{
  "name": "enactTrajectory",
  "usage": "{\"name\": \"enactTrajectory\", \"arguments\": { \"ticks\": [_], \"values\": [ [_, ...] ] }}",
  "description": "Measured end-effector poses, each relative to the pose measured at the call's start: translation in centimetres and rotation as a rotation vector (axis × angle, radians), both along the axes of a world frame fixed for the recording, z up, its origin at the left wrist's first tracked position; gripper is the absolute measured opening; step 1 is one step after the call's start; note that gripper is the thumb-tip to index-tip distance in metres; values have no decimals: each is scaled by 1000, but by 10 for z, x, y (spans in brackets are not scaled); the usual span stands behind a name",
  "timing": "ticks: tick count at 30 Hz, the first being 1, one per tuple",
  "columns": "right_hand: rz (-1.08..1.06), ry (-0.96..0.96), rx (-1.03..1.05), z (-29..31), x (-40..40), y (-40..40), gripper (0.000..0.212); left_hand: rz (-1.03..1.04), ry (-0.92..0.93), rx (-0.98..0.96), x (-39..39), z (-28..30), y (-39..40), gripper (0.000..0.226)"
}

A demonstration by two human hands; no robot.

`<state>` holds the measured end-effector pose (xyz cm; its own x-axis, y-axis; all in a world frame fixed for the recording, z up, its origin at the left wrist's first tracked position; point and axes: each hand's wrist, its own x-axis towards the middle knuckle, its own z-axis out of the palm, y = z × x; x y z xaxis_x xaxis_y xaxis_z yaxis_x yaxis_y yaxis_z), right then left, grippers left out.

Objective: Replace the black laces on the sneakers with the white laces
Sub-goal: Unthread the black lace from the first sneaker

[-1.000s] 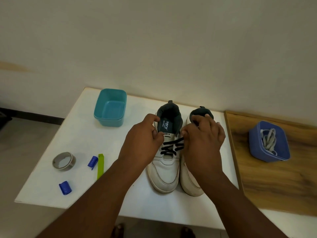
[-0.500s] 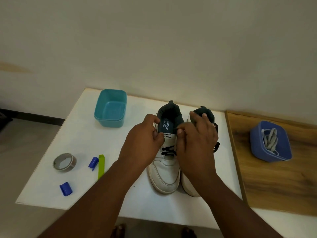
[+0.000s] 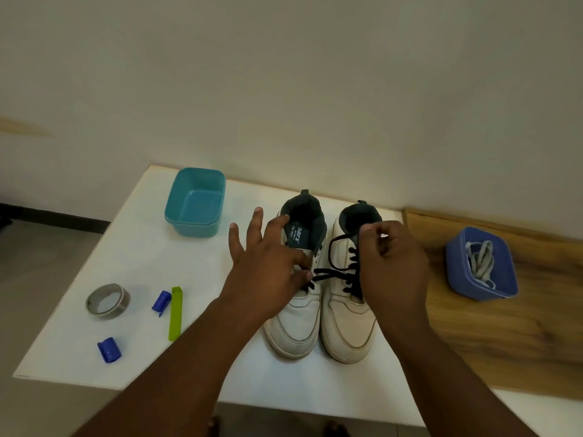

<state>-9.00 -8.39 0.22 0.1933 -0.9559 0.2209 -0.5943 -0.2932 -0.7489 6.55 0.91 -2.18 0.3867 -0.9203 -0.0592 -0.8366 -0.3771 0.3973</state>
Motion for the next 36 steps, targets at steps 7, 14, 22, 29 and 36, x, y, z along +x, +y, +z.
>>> {"name": "enactTrajectory", "arguments": {
  "ticks": [7,14,22,29,36],
  "values": [
    [215,477,-258,-12,11,11,39,6,-35,21,-1,1,-2,20],
    [387,500,-290,-28,14,4,26,41,-45,-110,3,4,0,14],
    [446,376,-280,-30,15,1,26,-89,-56,51,2,3,4,21],
    [519,405,-206,-33,16,-2,30,85,-51,-56,1,9,4,20],
    [561,384,-195,-34,14,-4,30,-47,-88,26,2,2,1,17]
  ]
}}
